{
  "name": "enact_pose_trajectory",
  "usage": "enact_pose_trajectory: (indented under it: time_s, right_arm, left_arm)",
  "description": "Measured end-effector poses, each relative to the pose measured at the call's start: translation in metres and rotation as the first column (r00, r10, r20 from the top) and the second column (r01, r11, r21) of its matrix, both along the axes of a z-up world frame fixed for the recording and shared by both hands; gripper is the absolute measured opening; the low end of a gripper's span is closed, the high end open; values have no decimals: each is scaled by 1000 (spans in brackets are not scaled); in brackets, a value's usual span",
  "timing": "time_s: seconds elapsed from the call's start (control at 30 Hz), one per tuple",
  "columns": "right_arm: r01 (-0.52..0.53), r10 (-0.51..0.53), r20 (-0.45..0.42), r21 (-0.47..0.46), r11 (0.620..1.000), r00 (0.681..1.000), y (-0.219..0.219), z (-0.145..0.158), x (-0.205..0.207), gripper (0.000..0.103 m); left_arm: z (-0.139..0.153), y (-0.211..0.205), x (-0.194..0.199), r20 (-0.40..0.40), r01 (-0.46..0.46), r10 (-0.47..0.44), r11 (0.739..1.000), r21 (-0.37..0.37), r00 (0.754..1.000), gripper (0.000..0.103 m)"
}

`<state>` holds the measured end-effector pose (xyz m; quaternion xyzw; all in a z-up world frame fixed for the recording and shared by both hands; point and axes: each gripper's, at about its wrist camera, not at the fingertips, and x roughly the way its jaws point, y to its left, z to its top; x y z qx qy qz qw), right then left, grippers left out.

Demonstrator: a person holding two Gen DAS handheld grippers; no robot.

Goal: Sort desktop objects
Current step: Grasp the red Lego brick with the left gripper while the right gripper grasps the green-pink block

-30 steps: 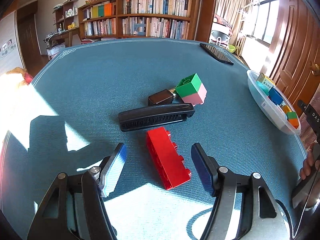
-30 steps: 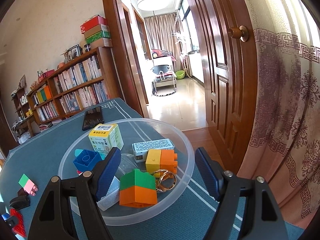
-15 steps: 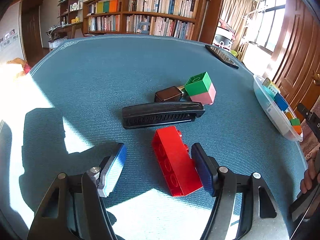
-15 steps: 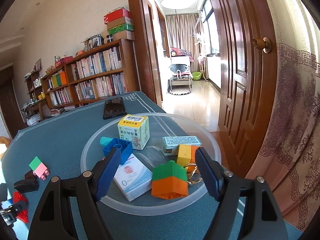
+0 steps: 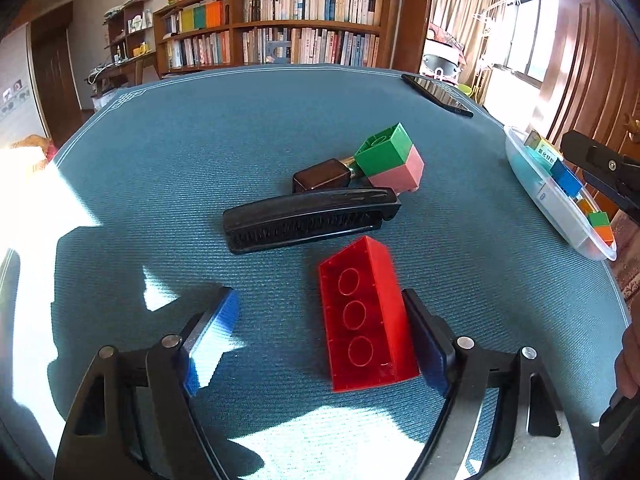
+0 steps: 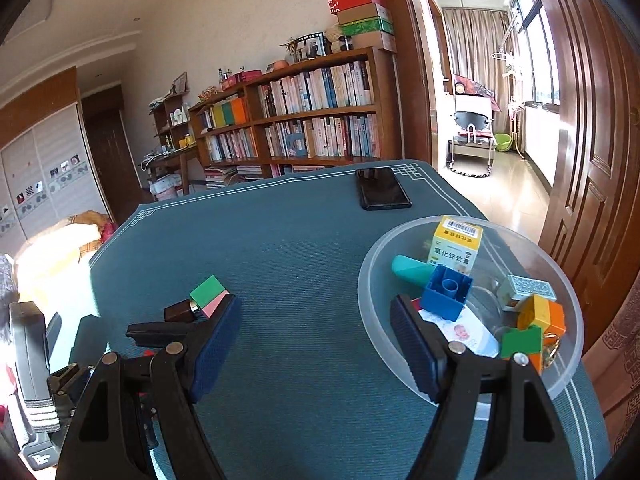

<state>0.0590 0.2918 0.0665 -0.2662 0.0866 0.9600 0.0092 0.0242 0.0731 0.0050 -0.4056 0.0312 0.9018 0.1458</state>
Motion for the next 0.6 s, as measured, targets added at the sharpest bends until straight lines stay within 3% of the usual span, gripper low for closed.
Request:
enact_pose_trajectory:
  time_s: [0.13,0.27,0.37,0.5,0.6]
  right_arm:
    - [-38,39,34,-38,999,999,-7,-6,-13,80]
    - [-83,89,74,-85,993,993,-11,-12,-26,80]
    - [-127,138,90,-111,986,986,-15,-16,-33,80]
    - [-169,182,100,-119,978,978,-25,-19,-42,80]
    - [-188,206,120,-142,972,971,-32,-23,-48,80]
  left_arm:
    - [0,0,0,1,3,-3,1000,4,1000,85]
    - [-3,8,0,12,44,-44,999,-25,999,100]
    - [-5,14,2,12,52,-51,997,-59,999,101]
    - [-1,3,2,8,57,-57,998,14,998,101]
    - [2,-7,2,0,35,-35,997,66,999,92]
